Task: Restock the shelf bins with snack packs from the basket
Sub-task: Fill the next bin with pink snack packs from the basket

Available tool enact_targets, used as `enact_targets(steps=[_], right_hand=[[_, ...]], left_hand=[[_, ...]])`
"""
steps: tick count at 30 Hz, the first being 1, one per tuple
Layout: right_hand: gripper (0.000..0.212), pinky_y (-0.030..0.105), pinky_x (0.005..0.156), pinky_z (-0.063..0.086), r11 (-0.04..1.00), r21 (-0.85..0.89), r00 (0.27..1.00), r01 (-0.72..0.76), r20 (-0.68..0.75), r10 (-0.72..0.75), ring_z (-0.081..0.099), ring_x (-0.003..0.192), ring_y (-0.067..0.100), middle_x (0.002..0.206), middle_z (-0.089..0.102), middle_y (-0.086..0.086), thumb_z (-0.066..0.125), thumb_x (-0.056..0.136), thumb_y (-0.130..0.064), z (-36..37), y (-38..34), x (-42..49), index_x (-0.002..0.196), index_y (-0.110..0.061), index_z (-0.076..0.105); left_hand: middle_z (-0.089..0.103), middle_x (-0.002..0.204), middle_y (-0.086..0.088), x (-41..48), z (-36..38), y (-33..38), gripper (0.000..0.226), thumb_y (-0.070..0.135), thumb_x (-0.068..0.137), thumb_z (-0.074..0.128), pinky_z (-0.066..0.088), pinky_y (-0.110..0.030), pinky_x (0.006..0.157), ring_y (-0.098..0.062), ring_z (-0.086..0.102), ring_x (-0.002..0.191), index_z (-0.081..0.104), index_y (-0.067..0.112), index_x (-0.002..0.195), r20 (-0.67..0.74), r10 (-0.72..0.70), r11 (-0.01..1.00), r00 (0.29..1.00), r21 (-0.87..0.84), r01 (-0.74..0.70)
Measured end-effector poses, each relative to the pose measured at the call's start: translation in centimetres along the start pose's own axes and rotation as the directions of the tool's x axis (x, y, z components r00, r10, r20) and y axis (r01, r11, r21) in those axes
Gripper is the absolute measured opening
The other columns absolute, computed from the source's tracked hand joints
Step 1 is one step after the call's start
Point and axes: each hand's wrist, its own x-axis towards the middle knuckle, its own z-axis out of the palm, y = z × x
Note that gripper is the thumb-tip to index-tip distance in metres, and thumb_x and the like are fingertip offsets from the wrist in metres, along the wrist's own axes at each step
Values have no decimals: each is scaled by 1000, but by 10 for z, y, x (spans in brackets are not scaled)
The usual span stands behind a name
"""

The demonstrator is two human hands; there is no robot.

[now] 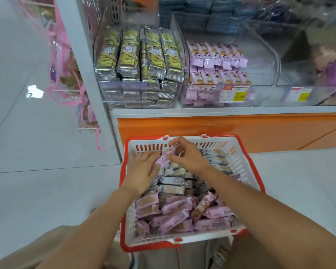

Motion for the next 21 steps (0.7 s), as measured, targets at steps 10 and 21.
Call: enact_targets(steps=[10, 21], right_hand=[[52, 38, 83, 51, 983, 64, 985, 170, -28, -168, 62, 91, 16, 108, 62, -1, 80, 79, -20, -44, -40, -40, 119, -26, 48], [31, 25, 69, 47, 940, -22, 905, 341, -263, -334, 53, 76, 8, 93, 60, 1, 77, 82, -12, -104, -88, -63, 103, -23, 57]], left_hand=[[66, 113, -1, 6, -41, 80, 23, 12, 105, 44, 47, -11, 81, -13, 60, 101, 58, 11, 123, -62, -203, 660, 977, -746, 90], [60, 115, -1, 26, -74, 129, 25, 12, 101, 47, 45, -39, 93, -21, 54, 110, 60, 16, 121, -446, 13, 947, 895, -282, -155]])
